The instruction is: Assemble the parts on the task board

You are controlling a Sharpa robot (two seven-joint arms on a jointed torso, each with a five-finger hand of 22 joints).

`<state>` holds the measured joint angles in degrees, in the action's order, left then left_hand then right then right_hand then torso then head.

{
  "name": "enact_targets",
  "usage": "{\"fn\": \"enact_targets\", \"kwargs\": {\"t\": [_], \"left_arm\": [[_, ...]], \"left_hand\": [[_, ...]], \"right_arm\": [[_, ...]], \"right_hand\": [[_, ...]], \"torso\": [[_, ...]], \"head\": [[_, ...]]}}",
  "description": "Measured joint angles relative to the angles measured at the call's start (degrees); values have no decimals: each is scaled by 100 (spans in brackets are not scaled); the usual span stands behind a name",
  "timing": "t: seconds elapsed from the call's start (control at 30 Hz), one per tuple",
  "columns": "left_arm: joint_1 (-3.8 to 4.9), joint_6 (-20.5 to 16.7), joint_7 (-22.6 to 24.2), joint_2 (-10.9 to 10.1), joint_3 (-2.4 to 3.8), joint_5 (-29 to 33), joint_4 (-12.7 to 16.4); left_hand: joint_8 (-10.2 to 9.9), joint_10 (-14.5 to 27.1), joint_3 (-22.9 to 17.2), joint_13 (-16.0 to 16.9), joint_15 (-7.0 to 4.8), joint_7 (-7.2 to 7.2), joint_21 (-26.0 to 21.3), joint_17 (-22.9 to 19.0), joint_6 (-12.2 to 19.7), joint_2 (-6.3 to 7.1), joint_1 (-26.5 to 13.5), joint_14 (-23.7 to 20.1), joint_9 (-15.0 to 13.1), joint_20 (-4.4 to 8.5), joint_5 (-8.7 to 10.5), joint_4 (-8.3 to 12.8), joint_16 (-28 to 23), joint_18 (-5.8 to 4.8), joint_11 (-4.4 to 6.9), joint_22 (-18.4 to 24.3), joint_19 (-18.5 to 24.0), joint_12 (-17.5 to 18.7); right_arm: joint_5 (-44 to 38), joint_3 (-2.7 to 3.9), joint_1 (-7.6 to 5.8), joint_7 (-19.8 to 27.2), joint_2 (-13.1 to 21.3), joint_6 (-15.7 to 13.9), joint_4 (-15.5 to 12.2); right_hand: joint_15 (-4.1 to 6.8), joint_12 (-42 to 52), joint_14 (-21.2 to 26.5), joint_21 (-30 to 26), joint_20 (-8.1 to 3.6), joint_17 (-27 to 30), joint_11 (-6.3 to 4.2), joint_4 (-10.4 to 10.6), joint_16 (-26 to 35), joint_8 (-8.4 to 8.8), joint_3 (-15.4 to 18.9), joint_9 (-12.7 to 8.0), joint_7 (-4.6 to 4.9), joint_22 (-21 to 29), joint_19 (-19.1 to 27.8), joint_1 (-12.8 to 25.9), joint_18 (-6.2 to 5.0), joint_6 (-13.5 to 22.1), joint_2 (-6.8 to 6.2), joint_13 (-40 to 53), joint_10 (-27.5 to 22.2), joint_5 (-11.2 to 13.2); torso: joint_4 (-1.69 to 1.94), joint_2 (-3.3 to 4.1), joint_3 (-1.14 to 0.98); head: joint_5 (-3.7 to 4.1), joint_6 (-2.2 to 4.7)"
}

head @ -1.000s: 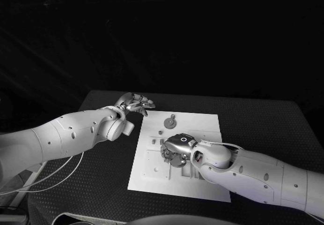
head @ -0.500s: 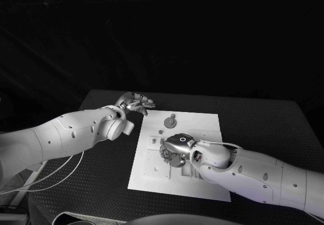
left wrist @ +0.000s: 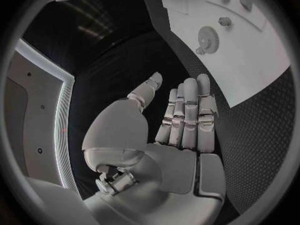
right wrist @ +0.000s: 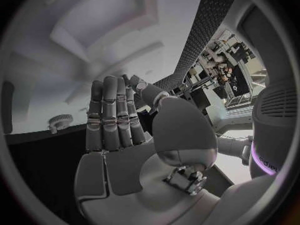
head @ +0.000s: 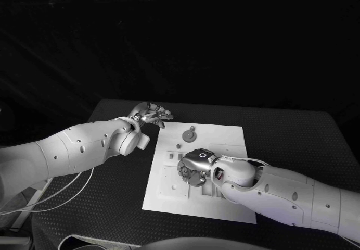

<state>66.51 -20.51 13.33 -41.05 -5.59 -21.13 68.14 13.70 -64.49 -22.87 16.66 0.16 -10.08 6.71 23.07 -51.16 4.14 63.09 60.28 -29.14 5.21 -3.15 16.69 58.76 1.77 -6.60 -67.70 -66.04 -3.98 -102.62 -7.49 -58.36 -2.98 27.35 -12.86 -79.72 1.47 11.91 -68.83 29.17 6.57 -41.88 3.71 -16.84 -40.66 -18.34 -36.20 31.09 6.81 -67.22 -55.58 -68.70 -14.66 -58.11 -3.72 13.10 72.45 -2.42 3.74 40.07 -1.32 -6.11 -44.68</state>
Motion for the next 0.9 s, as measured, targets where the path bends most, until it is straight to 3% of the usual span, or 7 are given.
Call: {"fn": "enact_targets", "kwargs": {"t": [0.1,0.27,0.4,0.6,0.77,0.9], "left_arm": [[0,4,-6,-2,0,0,2],[0,9,-16,-8,0,0,0],[1,13,-20,-6,0,0,-5],[1,21,-24,-7,0,0,-9],[1,27,-25,-15,0,0,-16],[1,31,-26,-19,0,0,-18]], "left_hand": [[0,0,0,0,0,0,0,0,0,0,0,0,5,0,0,0,-22,1,0,0,0,0],[0,0,0,0,0,0,0,-1,1,0,0,0,6,0,0,0,-22,1,0,0,0,0],[0,0,0,0,0,1,0,0,1,0,0,0,6,0,0,0,-22,1,0,0,0,0],[0,0,0,-5,0,1,0,4,1,0,0,0,5,-1,0,0,-22,1,1,0,1,0],[0,-1,0,-6,0,1,-23,4,1,0,0,0,5,-1,0,0,-23,2,1,0,1,0],[0,-1,0,-6,0,2,-22,9,1,0,0,0,5,-1,0,0,-22,2,1,0,1,0]], "right_arm": [[-2,0,0,-3,-3,2,0],[9,-4,3,-4,-2,2,3],[9,-5,4,-35,8,-17,-6],[5,-5,4,-85,46,-78,-3],[6,-5,4,-109,132,-163,-33],[31,9,5,-117,339,-291,-252]], "right_hand": [[14,-30,22,-1,0,-7,30,0,18,1,0,0,20,-5,0,44,0,20,-44,-1,-30,0],[-53,-271,183,-69,74,-20,176,12,82,222,120,-78,142,-24,78,203,0,392,-299,-83,-392,-1],[-234,-520,348,-88,103,-84,335,18,122,402,210,-172,303,-87,249,199,49,711,-516,-191,-773,-1],[-327,-666,441,-88,111,-181,447,24,32,427,336,-204,273,-185,298,247,62,824,-565,-281,-1002,-1],[-334,-666,447,-88,111,-210,448,25,-16,427,339,-204,273,-214,298,224,88,824,-587,-289,-1003,-1],[-310,-666,423,2,98,-272,444,25,-143,427,339,-212,304,-269,282,221,89,792,-585,-296,-999,-1]], "torso": [[0,0,0],[-1,0,-1],[-1,-1,-3],[-1,-1,-4],[2,-1,-5],[2,-1,-5]], "head": [[3,3],[5,1],[5,-2],[5,2],[5,-1],[1,3]]}}
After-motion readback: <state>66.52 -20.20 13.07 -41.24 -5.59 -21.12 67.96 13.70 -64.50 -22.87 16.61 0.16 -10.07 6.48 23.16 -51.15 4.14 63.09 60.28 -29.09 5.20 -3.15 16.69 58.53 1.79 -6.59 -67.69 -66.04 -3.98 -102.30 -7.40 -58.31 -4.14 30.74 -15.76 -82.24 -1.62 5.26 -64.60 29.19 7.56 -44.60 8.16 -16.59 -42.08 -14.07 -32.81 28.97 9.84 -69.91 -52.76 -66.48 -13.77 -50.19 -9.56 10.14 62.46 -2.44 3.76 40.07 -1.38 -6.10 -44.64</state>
